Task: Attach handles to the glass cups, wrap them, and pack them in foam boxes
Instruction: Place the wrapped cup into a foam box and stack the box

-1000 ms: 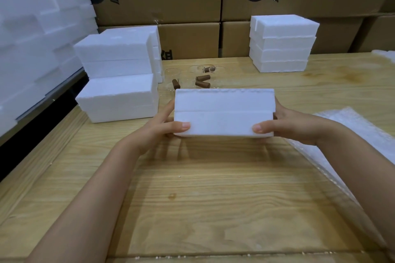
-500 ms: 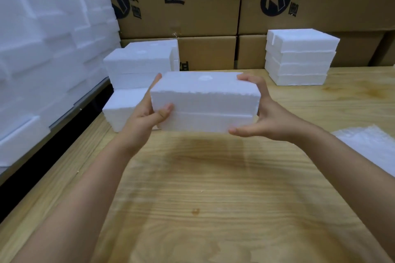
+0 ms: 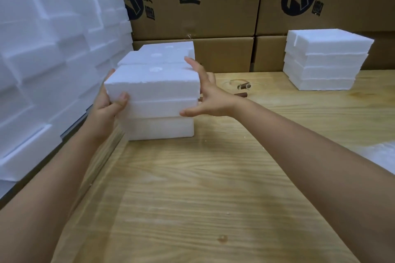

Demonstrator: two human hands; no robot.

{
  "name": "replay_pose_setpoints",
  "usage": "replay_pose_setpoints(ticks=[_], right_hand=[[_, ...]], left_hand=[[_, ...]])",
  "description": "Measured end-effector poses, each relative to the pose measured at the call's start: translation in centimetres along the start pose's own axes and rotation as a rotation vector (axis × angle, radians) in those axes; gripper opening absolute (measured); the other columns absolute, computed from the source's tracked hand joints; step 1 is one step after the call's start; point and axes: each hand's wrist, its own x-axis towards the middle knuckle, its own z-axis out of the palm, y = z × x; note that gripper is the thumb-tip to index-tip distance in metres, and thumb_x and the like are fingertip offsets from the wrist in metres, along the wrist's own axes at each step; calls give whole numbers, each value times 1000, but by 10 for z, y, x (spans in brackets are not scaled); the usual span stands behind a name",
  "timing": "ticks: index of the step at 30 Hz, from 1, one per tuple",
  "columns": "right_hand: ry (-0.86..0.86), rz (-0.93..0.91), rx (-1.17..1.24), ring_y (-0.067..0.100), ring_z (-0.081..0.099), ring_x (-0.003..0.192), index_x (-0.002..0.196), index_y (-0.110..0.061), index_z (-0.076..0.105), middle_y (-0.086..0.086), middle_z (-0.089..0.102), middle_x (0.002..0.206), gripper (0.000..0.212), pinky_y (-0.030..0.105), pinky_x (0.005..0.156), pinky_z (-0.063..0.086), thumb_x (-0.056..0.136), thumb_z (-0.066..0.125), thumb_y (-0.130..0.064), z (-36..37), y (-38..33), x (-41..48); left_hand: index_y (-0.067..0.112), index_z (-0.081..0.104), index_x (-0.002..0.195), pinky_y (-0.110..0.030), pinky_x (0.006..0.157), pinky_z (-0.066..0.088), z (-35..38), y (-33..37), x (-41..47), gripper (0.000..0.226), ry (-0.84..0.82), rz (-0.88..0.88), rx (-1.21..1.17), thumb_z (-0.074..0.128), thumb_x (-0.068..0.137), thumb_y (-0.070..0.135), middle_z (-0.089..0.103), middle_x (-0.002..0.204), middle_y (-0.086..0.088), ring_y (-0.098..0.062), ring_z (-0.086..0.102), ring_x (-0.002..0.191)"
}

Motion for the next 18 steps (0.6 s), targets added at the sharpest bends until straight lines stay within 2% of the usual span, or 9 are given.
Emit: replay_pose_setpoints(ticks=[3, 5, 8, 11, 16, 18], right_hand=[[7, 11, -30, 26, 30, 133, 130, -71, -3, -3, 13, 128, 117, 48, 113, 30, 64, 85, -30, 2, 3, 8], [7, 19, -54, 25, 32, 130, 131, -70, -7, -3, 14, 127, 120, 47, 113, 30, 64, 85, -32, 3, 2, 13], [22, 36, -100, 20, 35, 117, 135, -65, -11, -3, 16, 124, 121, 45, 111, 33, 66, 84, -34, 4, 1, 17], [32, 55, -104, 22, 36, 120, 138, -60, -13, -2, 16, 123, 123, 43, 111, 32, 67, 84, -32, 5, 2, 20], [34, 80, -87, 26, 32, 130, 139, -57, -16, -2, 13, 127, 125, 38, 109, 29, 68, 83, -30, 6, 1, 21], [34, 72, -112, 27, 26, 135, 139, -54, -20, 0, 10, 134, 129, 39, 110, 25, 67, 84, -32, 8, 2, 19]], left_hand=[[17, 21, 151, -41, 108, 40, -6, -8, 5, 72, -7, -28, -25, 48, 84, 22, 44, 145, -8, -21, 47, 131], [15, 20, 151, -43, 109, 39, -10, -13, 10, 73, -19, -25, -12, 48, 84, 22, 42, 147, -12, -27, 43, 134], [24, 25, 147, -25, 98, 48, -14, -19, 15, 60, -20, 1, 22, 45, 91, 18, 52, 133, 7, -8, 52, 121], [28, 30, 139, -14, 91, 49, -18, -24, 21, 48, -40, -1, 33, 39, 97, 7, 55, 124, 17, 5, 57, 111], [32, 31, 139, -14, 90, 49, -21, -25, 25, 50, -52, -23, 52, 43, 94, 14, 58, 123, 23, 7, 56, 113], [32, 25, 144, -18, 93, 48, -19, -24, 25, 60, -50, -35, 55, 47, 92, 14, 55, 129, 25, 6, 55, 114]])
